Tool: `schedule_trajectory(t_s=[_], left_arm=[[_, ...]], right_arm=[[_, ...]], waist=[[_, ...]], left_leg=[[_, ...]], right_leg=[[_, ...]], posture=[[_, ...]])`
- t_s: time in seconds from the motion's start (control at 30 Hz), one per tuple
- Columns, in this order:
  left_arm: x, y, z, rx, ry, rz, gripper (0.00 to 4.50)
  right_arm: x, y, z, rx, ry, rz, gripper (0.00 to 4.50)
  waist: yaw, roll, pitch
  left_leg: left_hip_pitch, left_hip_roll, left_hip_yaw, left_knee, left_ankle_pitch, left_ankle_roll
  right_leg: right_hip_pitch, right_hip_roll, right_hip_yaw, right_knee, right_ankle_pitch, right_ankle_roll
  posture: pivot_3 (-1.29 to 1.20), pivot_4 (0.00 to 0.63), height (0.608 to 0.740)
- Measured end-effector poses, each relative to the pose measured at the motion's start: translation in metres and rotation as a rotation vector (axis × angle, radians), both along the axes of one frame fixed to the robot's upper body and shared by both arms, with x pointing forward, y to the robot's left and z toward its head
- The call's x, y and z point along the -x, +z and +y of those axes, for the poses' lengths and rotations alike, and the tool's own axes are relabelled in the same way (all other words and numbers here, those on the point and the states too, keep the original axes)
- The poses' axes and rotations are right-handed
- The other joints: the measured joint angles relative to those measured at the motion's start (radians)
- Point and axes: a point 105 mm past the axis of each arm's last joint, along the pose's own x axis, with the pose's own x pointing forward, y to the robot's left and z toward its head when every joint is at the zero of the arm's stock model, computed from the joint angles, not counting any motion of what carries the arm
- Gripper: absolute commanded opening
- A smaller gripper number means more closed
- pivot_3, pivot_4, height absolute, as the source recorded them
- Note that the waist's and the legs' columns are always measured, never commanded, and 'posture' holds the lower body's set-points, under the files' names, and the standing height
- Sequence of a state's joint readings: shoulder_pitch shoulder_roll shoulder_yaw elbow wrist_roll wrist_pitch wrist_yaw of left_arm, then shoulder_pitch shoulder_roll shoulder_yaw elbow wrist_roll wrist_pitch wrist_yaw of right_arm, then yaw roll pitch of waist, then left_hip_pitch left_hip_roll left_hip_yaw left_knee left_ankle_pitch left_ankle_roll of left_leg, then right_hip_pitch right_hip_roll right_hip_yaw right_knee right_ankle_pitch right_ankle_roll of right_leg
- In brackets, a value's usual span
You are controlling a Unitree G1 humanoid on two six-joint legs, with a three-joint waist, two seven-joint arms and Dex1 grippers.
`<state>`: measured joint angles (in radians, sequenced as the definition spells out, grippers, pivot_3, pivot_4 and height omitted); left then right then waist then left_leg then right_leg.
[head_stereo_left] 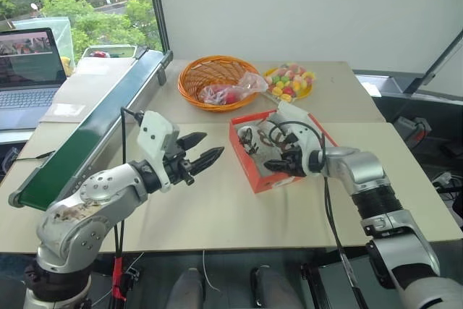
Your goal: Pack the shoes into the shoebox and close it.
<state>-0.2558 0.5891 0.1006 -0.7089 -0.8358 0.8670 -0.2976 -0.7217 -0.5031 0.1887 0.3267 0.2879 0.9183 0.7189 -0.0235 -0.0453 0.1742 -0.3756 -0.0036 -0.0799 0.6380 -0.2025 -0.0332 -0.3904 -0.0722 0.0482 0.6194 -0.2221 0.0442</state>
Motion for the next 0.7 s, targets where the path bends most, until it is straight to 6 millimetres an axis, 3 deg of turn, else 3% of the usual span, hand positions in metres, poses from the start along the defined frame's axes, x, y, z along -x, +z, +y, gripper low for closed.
schedule_trajectory(t_s=[0.27, 0.37, 0.43, 0.53, 0.7], left_arm=[[-0.001, -0.001, -0.011, 0.029, -0.035, 0.001, 2.77], [-0.001, -0.001, -0.012, 0.024, -0.054, 0.002, 2.77], [-0.004, 0.001, -0.012, 0.011, -0.067, -0.001, 2.77], [-0.005, 0.0, -0.011, -0.004, -0.082, 0.0, 2.77], [-0.009, 0.001, -0.008, -0.031, -0.109, 0.002, 2.77]], right_arm=[[0.003, 0.015, -0.005, 0.033, -0.008, -0.018, 4.44], [0.001, 0.036, -0.01, 0.032, -0.023, -0.06, 4.44], [0.002, 0.06, -0.012, 0.043, -0.013, -0.122, 4.44], [0.007, 0.082, -0.009, 0.034, 0.018, -0.185, 3.78], [0.016, 0.09, -0.005, 0.108, 0.101, -0.257, 2.05]], waist=[[0.005, 0.002, 0.001], [0.005, 0.006, 0.004], [0.004, 0.008, 0.005], [0.002, 0.008, 0.005], [0.002, 0.008, 0.005]], left_leg=[[-0.015, -0.001, 0.0, 0.0, 0.0, 0.0], [-0.018, -0.001, 0.0, 0.0, 0.0, 0.0], [-0.02, -0.001, 0.0, 0.0, 0.0, 0.001], [-0.022, 0.0, 0.0, 0.0, -0.001, 0.001], [-0.028, -0.001, 0.001, 0.001, -0.001, 0.001]], right_leg=[[-0.016, -0.001, 0.0, 0.004, 0.002, -0.002], [-0.019, -0.001, 0.0, 0.004, 0.002, -0.002], [-0.022, 0.0, 0.0, 0.005, 0.001, -0.001], [-0.023, 0.001, 0.001, 0.005, 0.001, -0.002], [-0.031, 0.0, 0.001, 0.006, 0.002, -0.004]], posture=[[0.0, 0.15, 0.74], [0.0, 0.15, 0.74], [0.0, 0.15, 0.74], [0.0, 0.15, 0.74], [0.0, 0.15, 0.74]])
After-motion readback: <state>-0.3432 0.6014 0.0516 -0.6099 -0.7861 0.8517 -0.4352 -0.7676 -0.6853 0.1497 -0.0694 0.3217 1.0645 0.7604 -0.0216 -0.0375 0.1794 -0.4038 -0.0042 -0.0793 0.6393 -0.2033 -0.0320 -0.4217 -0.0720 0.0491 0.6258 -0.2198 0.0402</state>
